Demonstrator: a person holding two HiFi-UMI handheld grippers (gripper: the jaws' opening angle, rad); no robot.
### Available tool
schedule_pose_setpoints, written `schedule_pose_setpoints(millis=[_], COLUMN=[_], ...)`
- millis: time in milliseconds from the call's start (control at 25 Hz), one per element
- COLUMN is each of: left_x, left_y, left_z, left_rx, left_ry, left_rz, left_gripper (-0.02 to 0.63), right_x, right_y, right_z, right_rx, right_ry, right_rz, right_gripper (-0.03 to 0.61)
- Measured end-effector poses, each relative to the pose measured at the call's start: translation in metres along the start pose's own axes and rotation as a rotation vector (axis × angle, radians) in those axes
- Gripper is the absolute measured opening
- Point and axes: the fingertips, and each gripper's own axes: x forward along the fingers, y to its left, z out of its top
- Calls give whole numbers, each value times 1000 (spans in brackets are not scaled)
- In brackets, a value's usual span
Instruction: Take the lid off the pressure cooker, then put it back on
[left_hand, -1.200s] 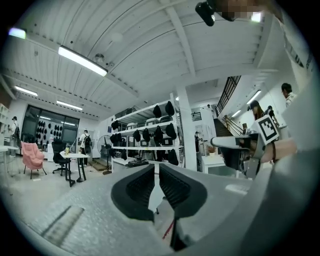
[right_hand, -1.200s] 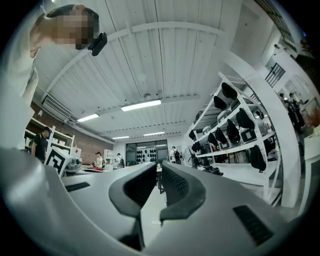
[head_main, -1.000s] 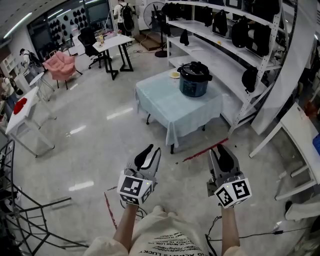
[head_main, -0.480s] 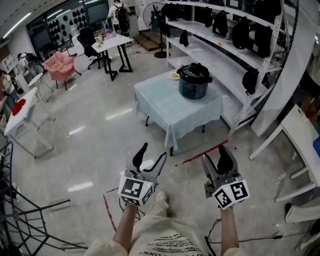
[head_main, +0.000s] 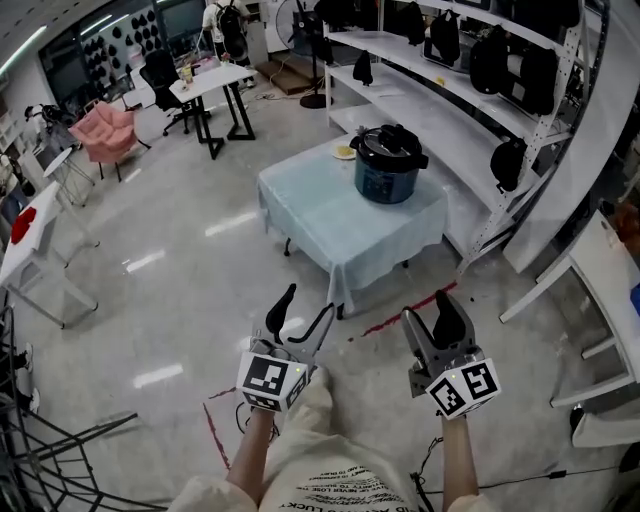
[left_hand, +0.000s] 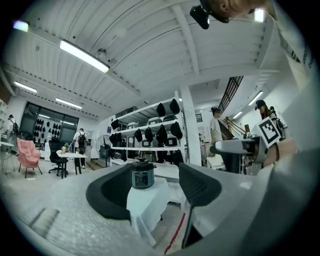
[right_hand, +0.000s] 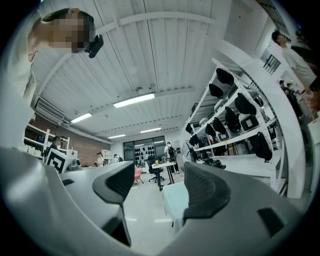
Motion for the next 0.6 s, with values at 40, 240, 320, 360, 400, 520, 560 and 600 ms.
schedule_pose_setpoints(millis=[40, 240, 320, 360, 400, 520, 560, 600], left_x=[12, 72, 94, 106, 117, 150, 160, 169], left_y=[7, 45, 61, 68, 75, 95, 101, 108], left_z=[-2, -8, -9, -10, -10, -12, -13, -14], left_rx=[-1, 0, -2, -3, -5, -9, -10, -10], left_ry=[2, 17, 23, 24, 24, 31, 33, 35], left_rz=[-7, -56, -76, -86, -97, -129, -137, -144], left_gripper=[279, 279, 279, 279, 279, 279, 279, 279], right_x=[10, 70, 94, 105, 115, 145, 155, 164], right_y=[-7, -37, -47, -52, -57, -74, -79, -84], right_z=[-3, -13, -15, -16, -16, -18, -18, -19], right_rx=[2, 13, 14, 14, 13, 11, 11, 10], right_ry=[3, 15, 16, 16, 16, 18, 17, 17], right_rz=[-7, -40, -52, -59, -69, -98, -107, -114], right_gripper=[293, 293, 293, 293, 293, 293, 293, 293])
